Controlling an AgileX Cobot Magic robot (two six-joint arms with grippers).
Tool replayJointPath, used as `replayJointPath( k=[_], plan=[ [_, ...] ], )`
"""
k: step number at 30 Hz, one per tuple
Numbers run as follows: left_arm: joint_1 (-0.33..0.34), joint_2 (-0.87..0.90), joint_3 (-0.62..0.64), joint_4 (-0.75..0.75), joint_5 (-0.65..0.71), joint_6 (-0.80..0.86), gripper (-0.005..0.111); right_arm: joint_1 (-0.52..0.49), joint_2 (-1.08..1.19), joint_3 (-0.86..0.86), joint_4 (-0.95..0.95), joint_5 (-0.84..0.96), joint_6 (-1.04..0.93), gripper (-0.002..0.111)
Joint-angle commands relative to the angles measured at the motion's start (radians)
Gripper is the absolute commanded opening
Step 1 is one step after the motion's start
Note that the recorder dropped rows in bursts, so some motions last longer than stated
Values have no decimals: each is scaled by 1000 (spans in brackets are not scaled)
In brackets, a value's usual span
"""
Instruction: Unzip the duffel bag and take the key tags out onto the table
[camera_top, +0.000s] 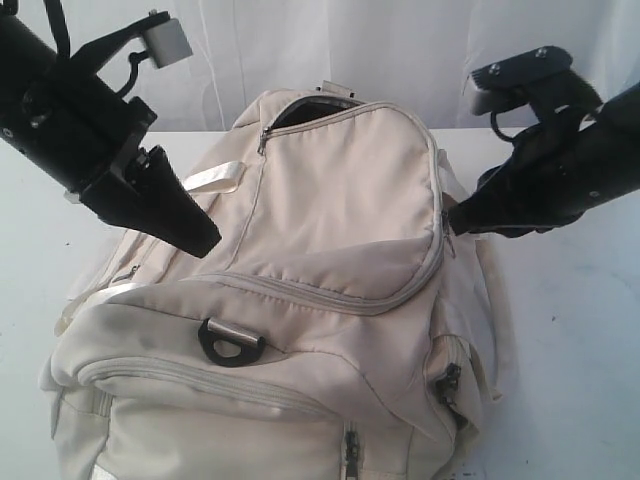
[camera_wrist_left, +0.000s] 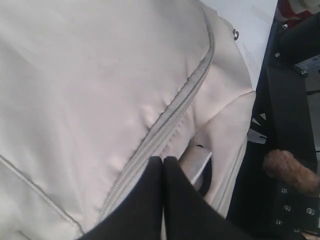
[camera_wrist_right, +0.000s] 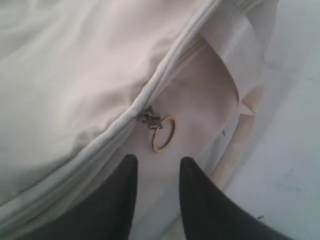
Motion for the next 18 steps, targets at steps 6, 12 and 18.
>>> replayJointPath(
  k=[6,12,18],
  plan=[
    [2,-9,-1,-37,21,9,0,-7,137,5,33,-143,-123,54],
    [2,-9,-1,-41,21,9,0,-7,175,5,33,-184,-123,54],
    [2,-9,-1,-44,21,9,0,-7,214,5,33,-184,-121,48]
  ],
)
